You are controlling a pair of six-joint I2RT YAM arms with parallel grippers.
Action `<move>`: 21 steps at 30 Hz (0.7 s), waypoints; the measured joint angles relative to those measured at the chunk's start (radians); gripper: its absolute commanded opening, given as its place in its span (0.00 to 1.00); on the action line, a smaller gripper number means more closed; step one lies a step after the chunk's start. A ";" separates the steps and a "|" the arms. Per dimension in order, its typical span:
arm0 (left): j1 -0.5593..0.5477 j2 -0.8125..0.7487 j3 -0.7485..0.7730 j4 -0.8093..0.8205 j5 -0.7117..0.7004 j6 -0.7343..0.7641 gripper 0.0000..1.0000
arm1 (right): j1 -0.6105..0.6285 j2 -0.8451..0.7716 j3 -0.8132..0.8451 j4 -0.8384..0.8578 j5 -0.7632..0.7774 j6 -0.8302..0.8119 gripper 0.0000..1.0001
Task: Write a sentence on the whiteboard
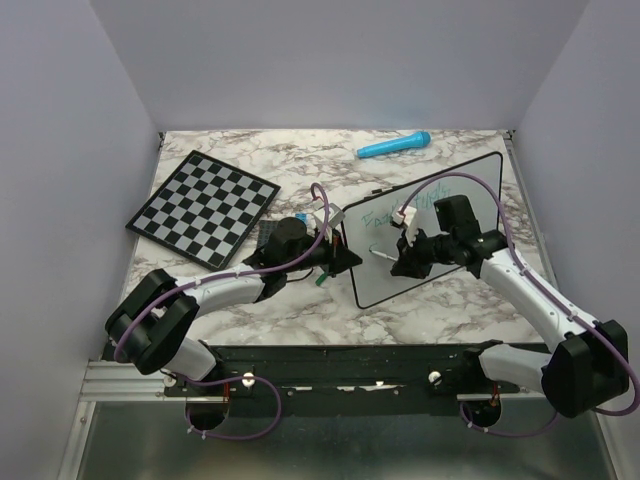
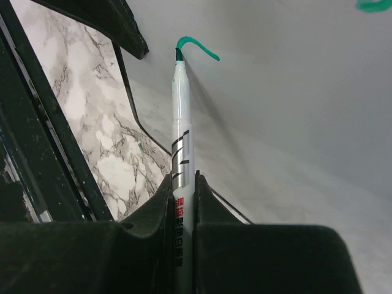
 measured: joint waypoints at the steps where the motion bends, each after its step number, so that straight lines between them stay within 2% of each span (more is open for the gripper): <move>1: 0.000 0.000 0.000 0.000 0.000 0.000 0.00 | 0.000 0.003 0.000 -0.006 0.000 -0.003 0.01; 21: -0.002 0.005 0.007 -0.004 -0.001 0.009 0.00 | -0.009 -0.010 0.000 -0.059 0.073 -0.024 0.00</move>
